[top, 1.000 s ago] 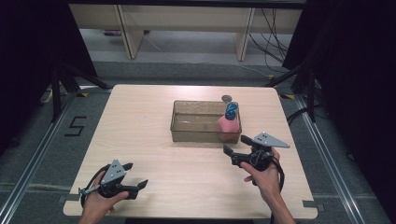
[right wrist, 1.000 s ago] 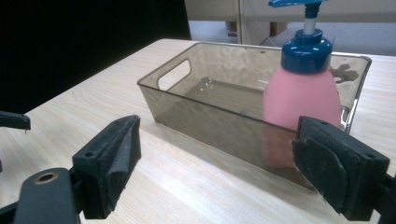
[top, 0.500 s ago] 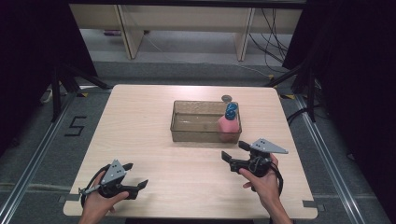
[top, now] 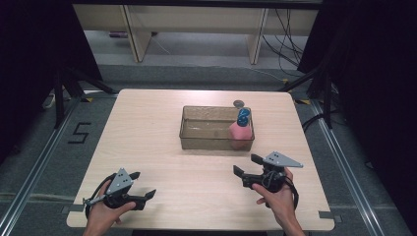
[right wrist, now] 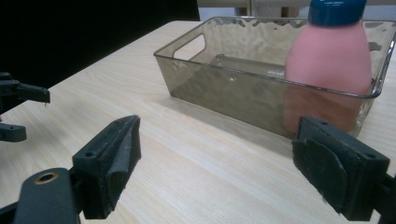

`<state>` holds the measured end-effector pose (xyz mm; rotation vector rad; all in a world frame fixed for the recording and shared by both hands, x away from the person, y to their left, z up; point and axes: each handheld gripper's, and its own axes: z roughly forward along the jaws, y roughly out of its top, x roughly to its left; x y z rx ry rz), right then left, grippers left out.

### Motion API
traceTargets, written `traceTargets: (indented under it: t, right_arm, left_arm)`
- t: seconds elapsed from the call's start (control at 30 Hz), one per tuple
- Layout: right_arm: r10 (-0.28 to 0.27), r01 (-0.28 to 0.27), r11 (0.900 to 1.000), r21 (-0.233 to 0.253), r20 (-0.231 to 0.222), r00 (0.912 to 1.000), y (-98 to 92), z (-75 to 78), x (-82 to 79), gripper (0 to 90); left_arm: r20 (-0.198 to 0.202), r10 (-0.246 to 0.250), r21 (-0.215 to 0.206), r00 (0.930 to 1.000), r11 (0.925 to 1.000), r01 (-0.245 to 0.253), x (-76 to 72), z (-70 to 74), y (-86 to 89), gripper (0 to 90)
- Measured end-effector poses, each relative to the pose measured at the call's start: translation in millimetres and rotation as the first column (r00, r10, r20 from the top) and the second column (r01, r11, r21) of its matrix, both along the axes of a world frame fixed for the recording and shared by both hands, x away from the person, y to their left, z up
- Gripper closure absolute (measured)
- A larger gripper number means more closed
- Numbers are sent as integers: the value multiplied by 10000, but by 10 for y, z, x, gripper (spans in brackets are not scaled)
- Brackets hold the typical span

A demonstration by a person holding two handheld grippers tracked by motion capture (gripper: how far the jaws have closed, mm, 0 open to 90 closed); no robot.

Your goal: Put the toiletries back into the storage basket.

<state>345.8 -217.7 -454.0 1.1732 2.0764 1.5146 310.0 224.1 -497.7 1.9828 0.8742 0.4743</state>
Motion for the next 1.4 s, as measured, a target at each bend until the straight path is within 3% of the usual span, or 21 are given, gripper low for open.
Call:
traceTargets:
  t: [0.13,0.17,0.27,0.3,0.4,0.43,0.5,0.57,0.63,0.77,0.8,0.87,0.97,1.0,1.03,1.13,1.17,1.2,1.27,1.3,1.4]
  right_arm:
    - [55,-55,10000,-3,-26,10000,7,-18,-26,162]
    - [9,-4,9999,154,-326,9995,20,-14,-54,162]
    - [32,-29,9997,-252,111,9999,-5,-26,-49,162]
    - [59,-59,10000,-16,-82,9999,12,-28,-65,162]
    - [121,-122,9999,-79,-134,9998,14,-42,-76,162]
    - [138,-136,9999,71,-380,9992,19,-37,-102,162]
    - [206,-208,9995,-220,-79,9998,-6,-43,-99,161]
    - [209,-207,9998,64,-299,9993,8,-45,-120,162]
    - [182,-184,9997,-140,-112,9998,-4,-53,-117,161]
    - [187,-191,9996,-224,-203,9996,-14,-64,-143,160]
    - [155,-161,9998,-122,-462,9988,-3,-64,-159,160]
    - [219,-219,9994,-285,12,9998,-26,-82,-147,158]
    - [283,-289,9994,-213,-298,9992,-25,-82,-189,158]
    - [196,-195,9998,22,-515,9985,-4,-92,-210,158]
    - [259,-262,9993,-274,-116,9996,-22,-104,-198,158]
    - [295,-305,9991,-309,-321,9990,-5,-125,-226,159]
    - [281,-282,9989,-364,-39,9996,-6,-132,-226,159]
    - [265,-270,9996,-108,-461,9986,13,-127,-255,158]
    - [287,-290,9990,-352,-87,9995,3,-141,-249,159]
    - [274,-281,9995,-138,-436,9987,19,-143,-271,159]
    - [335,-346,9992,-211,-497,9982,15,-162,-281,159]
  left_arm:
    - [-4,-3,-5,10000,10000,3,0,0,0,154]
    - [-4,-5,-2,10000,10000,5,0,0,1,153]
    - [0,0,-3,10000,10000,0,0,0,1,153]
    - [-2,-1,4,10000,10000,1,1,0,1,154]
    - [-2,5,-5,10000,10000,-5,0,0,0,154]
    - [0,2,-7,10000,10000,-2,0,0,0,154]
    - [-1,8,-10,10000,10000,-8,0,0,0,154]
    - [-2,7,-3,10000,10000,-7,0,-1,-1,153]
    - [0,-5,4,10000,10000,5,0,0,-1,154]
    - [-6,6,7,10000,10000,-6,0,0,0,153]
    - [-6,5,0,10000,10000,-5,0,0,-1,154]
    - [-6,3,5,10000,10000,-3,-1,0,-1,154]
    - [1,4,6,10000,10000,-4,0,0,-1,154]
    - [5,7,18,10000,10000,-7,-1,0,-2,154]
    - [37,-6,145,10000,9999,5,0,1,0,154]
    - [42,-11,119,10000,9999,10,-5,1,-9,154]
    - [44,-15,126,10000,9999,15,-5,1,-9,153]
    - [52,-18,125,10000,9999,17,-4,1,-7,154]
    - [49,-13,115,10000,9999,13,-4,0,-7,154]
    - [50,-14,127,10000,9999,13,-4,1,-7,154]
    - [40,-10,124,10000,9999,10,-6,1,-9,154]
